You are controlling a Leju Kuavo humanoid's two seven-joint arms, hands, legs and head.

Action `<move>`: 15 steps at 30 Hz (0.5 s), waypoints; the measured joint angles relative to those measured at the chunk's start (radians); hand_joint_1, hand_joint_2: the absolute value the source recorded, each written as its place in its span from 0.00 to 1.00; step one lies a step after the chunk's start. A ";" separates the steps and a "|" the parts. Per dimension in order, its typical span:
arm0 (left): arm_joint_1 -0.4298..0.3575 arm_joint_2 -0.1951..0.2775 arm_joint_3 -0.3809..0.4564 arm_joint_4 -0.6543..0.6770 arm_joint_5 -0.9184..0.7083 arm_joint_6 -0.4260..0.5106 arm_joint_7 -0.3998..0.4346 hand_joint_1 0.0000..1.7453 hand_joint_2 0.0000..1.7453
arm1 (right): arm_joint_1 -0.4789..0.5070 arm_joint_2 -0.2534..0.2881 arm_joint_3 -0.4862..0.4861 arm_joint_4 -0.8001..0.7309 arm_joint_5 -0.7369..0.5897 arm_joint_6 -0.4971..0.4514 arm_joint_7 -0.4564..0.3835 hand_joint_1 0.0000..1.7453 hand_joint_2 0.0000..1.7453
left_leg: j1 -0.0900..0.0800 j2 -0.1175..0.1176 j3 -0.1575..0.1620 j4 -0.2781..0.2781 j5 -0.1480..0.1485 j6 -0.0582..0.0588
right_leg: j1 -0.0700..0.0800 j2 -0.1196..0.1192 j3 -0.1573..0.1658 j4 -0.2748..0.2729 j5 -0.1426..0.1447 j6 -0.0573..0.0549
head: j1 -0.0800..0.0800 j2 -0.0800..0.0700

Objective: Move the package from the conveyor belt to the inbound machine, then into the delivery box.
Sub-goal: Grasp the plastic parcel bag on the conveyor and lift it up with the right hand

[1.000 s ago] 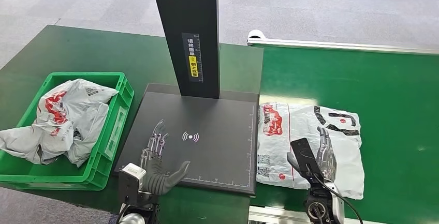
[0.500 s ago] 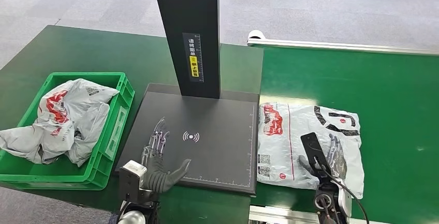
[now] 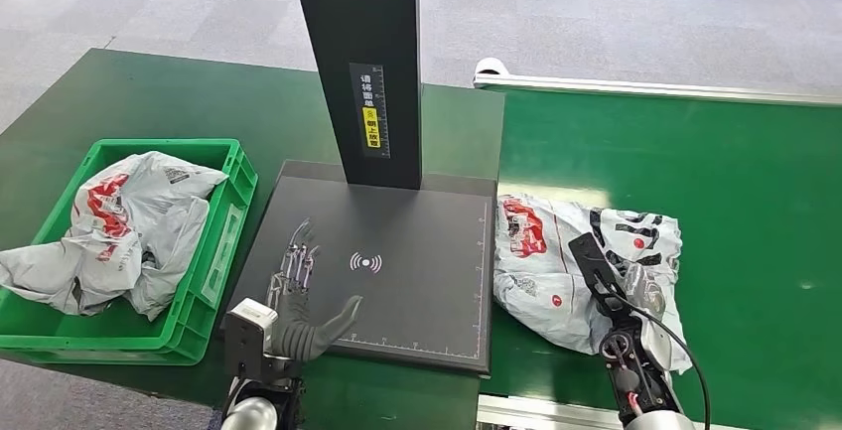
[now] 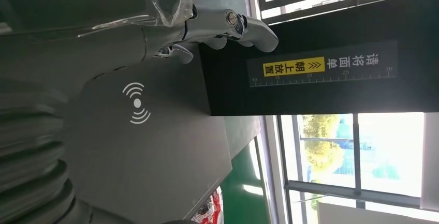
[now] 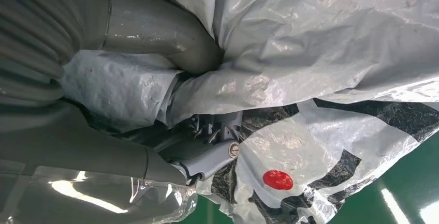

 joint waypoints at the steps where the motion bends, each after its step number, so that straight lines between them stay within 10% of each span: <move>1: 0.000 0.000 0.001 -0.001 0.000 0.000 0.000 0.00 1.00 | -0.004 0.000 0.000 0.005 0.000 0.000 0.000 1.00 1.00 | 0.000 0.000 0.000 0.000 0.000 0.000 | 0.000 0.000 0.000 0.000 0.000 0.000 | 0.000 0.000; 15: -0.003 0.000 0.005 -0.002 -0.001 0.000 0.000 0.00 1.00 | -0.047 0.000 0.000 0.063 0.051 0.067 0.033 1.00 1.00 | 0.000 0.000 0.001 0.000 0.000 0.000 | 0.000 0.000 0.001 0.000 0.000 0.000 | 0.000 0.000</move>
